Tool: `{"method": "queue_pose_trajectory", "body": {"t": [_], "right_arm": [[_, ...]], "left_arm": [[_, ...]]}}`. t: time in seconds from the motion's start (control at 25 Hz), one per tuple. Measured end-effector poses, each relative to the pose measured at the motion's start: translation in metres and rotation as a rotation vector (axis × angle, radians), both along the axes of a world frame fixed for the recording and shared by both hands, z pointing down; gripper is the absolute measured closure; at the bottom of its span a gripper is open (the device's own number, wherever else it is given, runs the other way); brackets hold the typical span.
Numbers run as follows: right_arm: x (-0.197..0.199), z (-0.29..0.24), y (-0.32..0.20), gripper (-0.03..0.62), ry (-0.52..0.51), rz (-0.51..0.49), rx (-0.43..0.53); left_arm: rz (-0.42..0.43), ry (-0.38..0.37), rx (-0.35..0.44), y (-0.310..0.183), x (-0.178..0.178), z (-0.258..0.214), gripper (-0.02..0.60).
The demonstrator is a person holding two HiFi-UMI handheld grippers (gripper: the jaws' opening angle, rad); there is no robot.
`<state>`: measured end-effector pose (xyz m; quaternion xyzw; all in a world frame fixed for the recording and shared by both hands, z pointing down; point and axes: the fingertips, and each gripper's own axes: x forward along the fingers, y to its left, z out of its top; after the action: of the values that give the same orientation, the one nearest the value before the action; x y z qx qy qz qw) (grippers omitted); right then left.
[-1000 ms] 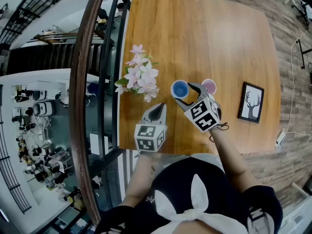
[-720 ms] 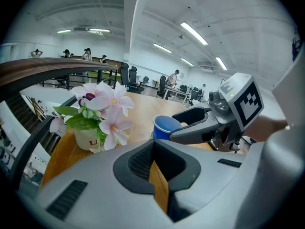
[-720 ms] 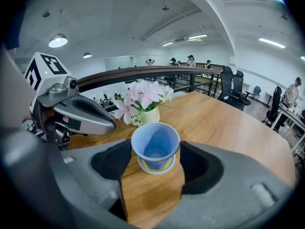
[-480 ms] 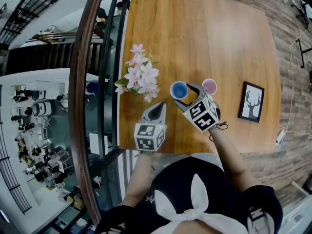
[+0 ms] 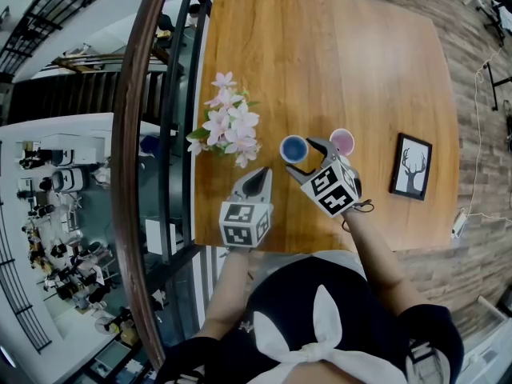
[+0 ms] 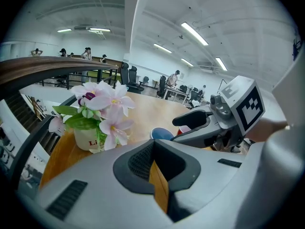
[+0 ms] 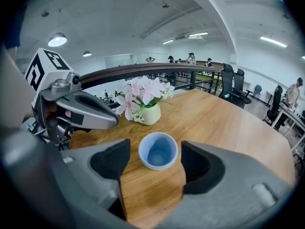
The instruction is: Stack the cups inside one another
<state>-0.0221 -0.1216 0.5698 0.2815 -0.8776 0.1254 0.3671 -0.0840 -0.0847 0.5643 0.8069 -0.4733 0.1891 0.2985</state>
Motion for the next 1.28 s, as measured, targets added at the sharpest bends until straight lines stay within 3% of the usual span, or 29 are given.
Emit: {"method": "queue_pose_trajectory", "body": {"t": [0.52,1.28], "right_arm": [[0.019,-0.01,-0.01,0.263,-0.003,0.071,0.036],[0.095,-0.021,-0.027,0.263,0.04,0.235,0.097]], "left_arm": [[0.011,0.006,0.014,-0.002,0.003,-0.007,0.565],[0.053,0.018,0.028,-0.006,0.019,-0.015,0.565]]}}
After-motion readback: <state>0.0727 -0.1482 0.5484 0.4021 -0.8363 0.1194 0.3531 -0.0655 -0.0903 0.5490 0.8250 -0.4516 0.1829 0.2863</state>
